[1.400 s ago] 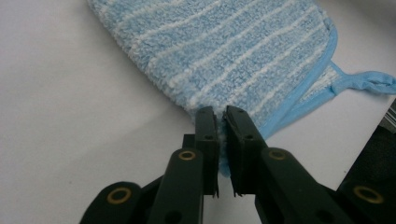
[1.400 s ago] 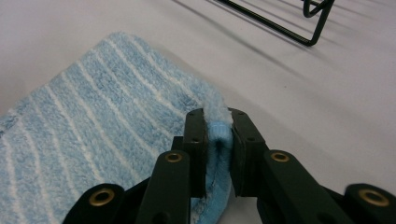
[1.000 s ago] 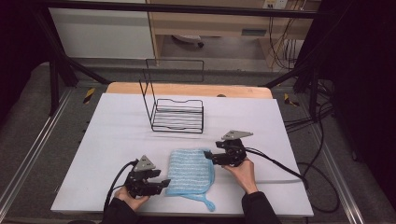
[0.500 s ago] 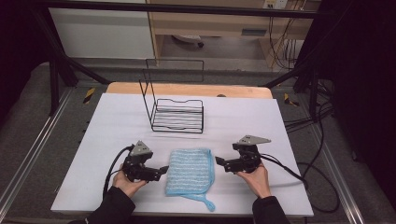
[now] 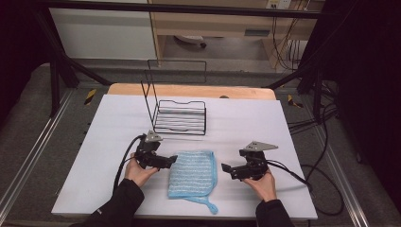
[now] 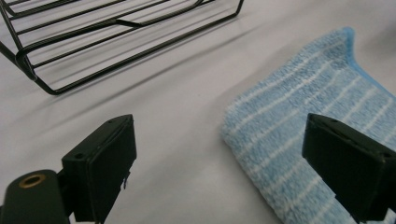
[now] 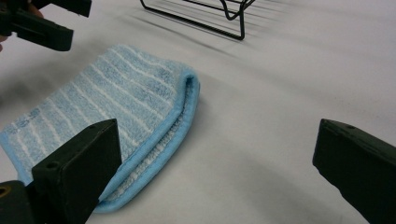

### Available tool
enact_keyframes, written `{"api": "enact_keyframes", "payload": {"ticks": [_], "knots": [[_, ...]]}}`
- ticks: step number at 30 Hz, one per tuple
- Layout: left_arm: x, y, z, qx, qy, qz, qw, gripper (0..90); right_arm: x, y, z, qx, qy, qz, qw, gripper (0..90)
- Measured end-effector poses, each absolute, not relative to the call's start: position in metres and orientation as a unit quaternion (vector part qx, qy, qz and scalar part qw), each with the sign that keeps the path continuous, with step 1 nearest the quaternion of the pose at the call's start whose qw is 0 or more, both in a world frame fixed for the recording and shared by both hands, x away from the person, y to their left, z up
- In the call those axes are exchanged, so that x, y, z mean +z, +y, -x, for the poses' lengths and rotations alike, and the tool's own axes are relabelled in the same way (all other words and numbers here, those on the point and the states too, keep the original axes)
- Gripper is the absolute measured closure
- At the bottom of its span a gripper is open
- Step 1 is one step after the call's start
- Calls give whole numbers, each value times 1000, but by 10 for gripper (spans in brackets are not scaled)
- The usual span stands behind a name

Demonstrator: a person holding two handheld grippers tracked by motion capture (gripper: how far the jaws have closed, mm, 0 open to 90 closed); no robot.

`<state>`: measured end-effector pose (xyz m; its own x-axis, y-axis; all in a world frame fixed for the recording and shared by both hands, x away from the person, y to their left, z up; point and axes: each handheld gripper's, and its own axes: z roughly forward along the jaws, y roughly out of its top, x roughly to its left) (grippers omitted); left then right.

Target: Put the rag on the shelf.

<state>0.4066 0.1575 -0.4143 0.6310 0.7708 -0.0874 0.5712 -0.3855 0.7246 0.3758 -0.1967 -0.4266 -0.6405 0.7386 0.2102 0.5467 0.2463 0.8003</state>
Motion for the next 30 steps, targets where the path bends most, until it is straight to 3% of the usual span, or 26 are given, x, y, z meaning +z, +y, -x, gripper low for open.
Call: {"api": "enact_keyframes", "payload": {"ticks": [6, 10, 11, 12, 13, 14, 22, 30], "knots": [[-425, 150, -417, 124, 419, -819, 372, 158, -429, -194, -375, 451, 783, -415, 104, 17], [-433, 147, -419, 116, 431, -819, 362, 325, -431, -194, -376, 445, 788, -412, 108, 26], [-435, 147, -420, 112, 433, -819, 361, 325, -431, -194, -376, 445, 788, -412, 108, 26], [-436, 147, -420, 104, 436, -817, 362, 395, -432, -193, -376, 442, 788, -413, 110, 32], [-437, 147, -421, 96, 439, -815, 366, 395, -432, -193, -376, 442, 788, -413, 110, 32], [-438, 148, -421, 88, 441, -813, 370, 474, -434, -192, -376, 438, 790, -414, 110, 34], [-442, 144, -419, 63, 447, -810, 374, 665, -438, -189, -377, 429, 795, -416, 108, 35], [-444, 139, -415, 62, 451, -809, 372, 750, -438, -189, -377, 433, 793, -416, 105, 29]]}}
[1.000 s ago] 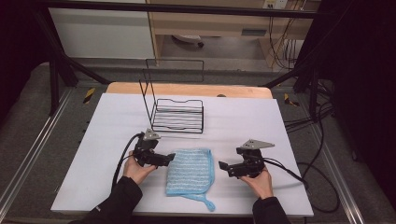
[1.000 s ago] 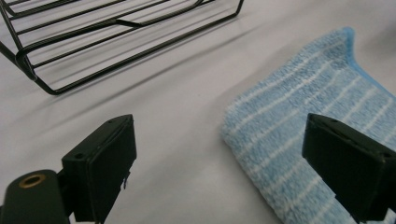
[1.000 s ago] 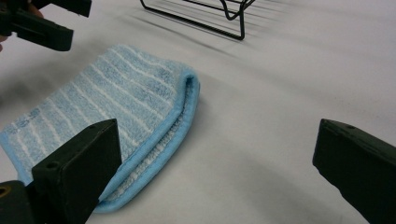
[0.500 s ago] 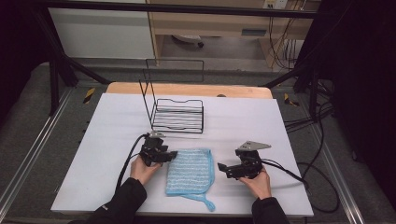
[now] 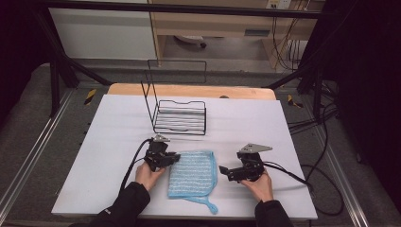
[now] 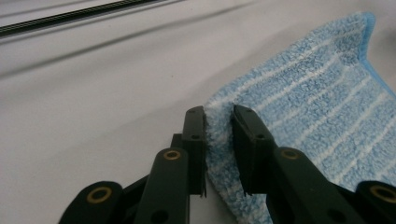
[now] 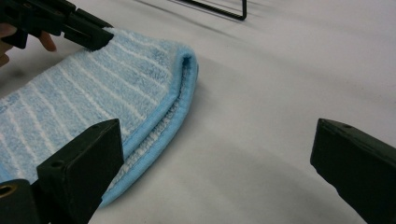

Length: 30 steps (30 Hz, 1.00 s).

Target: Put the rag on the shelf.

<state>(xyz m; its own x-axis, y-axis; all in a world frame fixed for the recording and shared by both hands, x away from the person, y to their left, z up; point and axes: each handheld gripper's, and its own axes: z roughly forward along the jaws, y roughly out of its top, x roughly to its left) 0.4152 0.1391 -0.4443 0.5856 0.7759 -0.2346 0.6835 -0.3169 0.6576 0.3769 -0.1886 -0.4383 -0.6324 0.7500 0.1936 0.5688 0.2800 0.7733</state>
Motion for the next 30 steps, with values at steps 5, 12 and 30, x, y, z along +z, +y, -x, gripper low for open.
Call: {"api": "enact_keyframes", "payload": {"ticks": [5, 12, 30], "knots": [[-444, 138, -415, 63, 453, -809, 369, 773, -437, -188, -379, 446, 785, -418, 101, 27], [-445, 136, -413, 74, 445, -813, 368, 779, -431, -181, -385, 462, 775, -418, 102, 22], [-446, 137, -413, 78, 435, -817, 372, 779, -445, -134, -420, 412, 798, -427, 103, 204]]}}
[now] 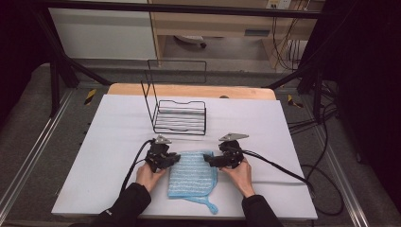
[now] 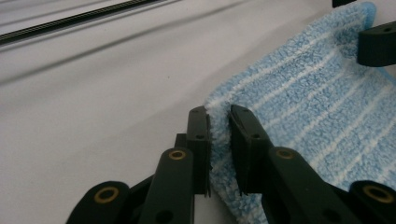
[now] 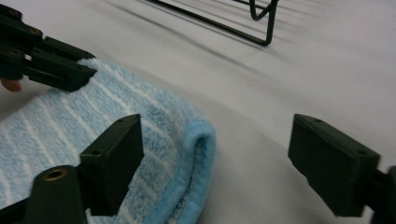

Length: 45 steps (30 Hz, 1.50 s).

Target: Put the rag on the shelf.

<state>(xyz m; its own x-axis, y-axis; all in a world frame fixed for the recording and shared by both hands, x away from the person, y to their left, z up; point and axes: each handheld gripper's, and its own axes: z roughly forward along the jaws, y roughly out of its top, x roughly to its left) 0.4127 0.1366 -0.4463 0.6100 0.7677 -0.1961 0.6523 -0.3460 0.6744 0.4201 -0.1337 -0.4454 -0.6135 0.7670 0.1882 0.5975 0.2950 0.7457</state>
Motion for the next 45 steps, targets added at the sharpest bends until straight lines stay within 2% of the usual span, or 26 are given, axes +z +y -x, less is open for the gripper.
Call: {"api": "enact_keyframes", "payload": {"ticks": [3, 5, 11, 15, 16, 27, 35, 45], "knots": [[-446, 137, -413, 76, 434, -817, 372, 779, -449, -133, -419, 405, 807, -415, 113, 273], [-446, 137, -413, 75, 433, -817, 373, 778, -449, -133, -417, 407, 810, -407, 108, 361], [-446, 138, -414, 73, 431, -818, 373, 778, -451, -132, -420, 396, 810, -429, 52, 476], [-447, 138, -414, 73, 431, -818, 373, 777, -451, -131, -418, 398, 811, -427, 48, 527], [-447, 138, -414, 73, 431, -818, 374, 777, -452, -131, -417, 399, 808, -432, 44, 570], [-447, 139, -413, 77, 426, -819, 377, 777, -452, -130, -415, 399, 801, -447, 18, 691], [-448, 144, -416, 52, 441, -806, 391, 806, -452, -134, -420, 405, 792, -456, -13, 787], [-443, 147, -414, 49, 439, -802, 401, 815, -446, -137, -418, 420, 786, -453, -17, 806]]}}
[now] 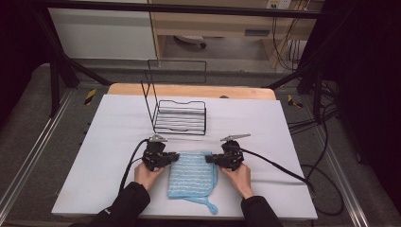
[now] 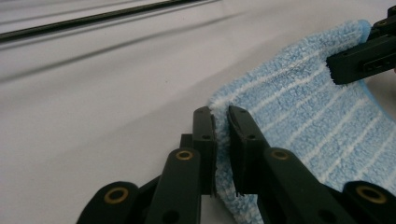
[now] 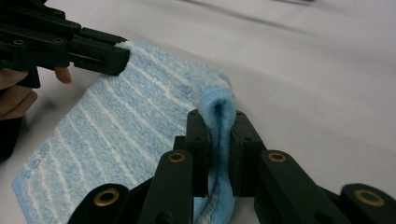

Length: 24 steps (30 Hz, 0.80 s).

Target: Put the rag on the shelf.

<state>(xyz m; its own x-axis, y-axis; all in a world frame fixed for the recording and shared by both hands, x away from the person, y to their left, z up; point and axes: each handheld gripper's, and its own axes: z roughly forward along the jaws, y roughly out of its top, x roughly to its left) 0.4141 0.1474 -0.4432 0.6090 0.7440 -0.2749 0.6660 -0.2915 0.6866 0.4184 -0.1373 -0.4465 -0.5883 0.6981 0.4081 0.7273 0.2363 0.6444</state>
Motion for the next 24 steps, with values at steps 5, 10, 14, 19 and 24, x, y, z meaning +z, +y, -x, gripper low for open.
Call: {"api": "enact_keyframes", "payload": {"ticks": [5, 10, 14, 19, 24], "knots": [[-436, 151, -410, 54, 435, -797, 415, 815, -441, -139, -415, -436, -781, 447, 16, 809], [-428, 155, -405, 56, 430, -790, 433, 815, -434, -141, -411, -453, -775, 440, 18, 809], [-422, 158, -401, 64, 426, -784, 447, 815, -427, -144, -406, -474, -770, 427, 12, 809], [-414, 160, -394, 67, 419, -779, 462, 815, -422, -146, -402, -487, -768, 416, 6, 809], [-408, 159, -389, 82, 410, -779, 468, 815, -416, -148, -398, -497, -769, 401, -8, 809]]}}
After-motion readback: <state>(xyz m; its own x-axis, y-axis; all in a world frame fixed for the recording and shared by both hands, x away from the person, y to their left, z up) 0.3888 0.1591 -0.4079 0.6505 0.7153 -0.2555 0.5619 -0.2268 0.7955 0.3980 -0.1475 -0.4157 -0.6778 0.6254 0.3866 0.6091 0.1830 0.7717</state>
